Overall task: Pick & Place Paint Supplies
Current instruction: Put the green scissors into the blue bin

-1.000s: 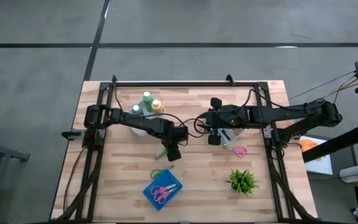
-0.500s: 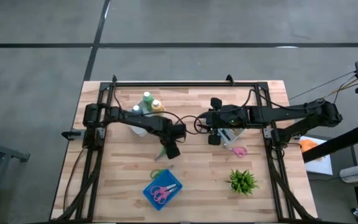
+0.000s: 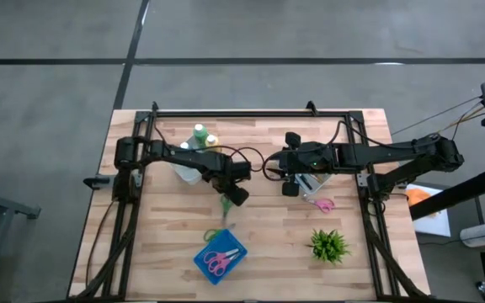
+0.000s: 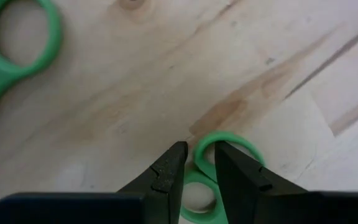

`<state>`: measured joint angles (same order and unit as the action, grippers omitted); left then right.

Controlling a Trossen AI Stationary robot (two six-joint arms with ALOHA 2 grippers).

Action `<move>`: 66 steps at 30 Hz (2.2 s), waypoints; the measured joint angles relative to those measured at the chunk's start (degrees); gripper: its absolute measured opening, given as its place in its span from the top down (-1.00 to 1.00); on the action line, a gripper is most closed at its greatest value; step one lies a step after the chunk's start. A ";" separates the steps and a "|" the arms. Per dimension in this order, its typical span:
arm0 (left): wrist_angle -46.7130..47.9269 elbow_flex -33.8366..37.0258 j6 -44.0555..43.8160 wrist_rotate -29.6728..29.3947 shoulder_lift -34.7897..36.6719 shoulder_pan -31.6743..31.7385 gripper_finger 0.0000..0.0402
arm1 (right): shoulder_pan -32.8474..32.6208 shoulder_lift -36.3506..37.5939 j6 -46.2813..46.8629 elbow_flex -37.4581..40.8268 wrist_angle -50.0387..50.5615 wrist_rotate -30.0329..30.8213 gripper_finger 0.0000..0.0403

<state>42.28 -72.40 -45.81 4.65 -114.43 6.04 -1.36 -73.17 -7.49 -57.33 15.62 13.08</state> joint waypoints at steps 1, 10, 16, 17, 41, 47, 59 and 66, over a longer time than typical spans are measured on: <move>0.00 0.00 -1.07 -0.21 0.00 0.00 0.52 | -0.01 0.00 0.00 0.00 0.01 0.02 0.29; 0.22 0.07 -2.68 -1.17 0.02 0.02 0.79 | -0.01 0.00 -0.02 0.01 0.00 0.00 0.29; 0.15 0.09 -2.74 -2.01 0.07 0.07 0.97 | 0.00 0.00 -0.01 -0.01 0.01 0.00 0.29; 0.12 0.09 -2.81 -2.04 0.07 0.07 0.96 | 0.00 0.00 0.00 0.00 0.00 0.00 0.29; -0.29 0.22 -2.86 -2.73 3.38 0.11 0.95 | -0.01 0.00 0.00 -0.01 0.00 -0.02 0.29; -0.50 0.20 -2.83 -2.55 4.35 0.11 0.95 | -0.01 0.00 0.00 0.00 0.02 -0.04 0.29; -2.67 1.71 -2.52 -3.16 4.55 0.07 0.95 | 0.01 0.00 0.00 -0.01 0.00 -0.04 0.29; -2.23 0.99 -2.48 -3.98 4.78 -0.22 0.94 | -0.01 0.00 0.00 -0.01 0.00 -0.04 0.29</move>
<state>40.05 -71.41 -48.29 0.68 -109.65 5.82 -1.37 -73.17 -7.49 -57.34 15.62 13.04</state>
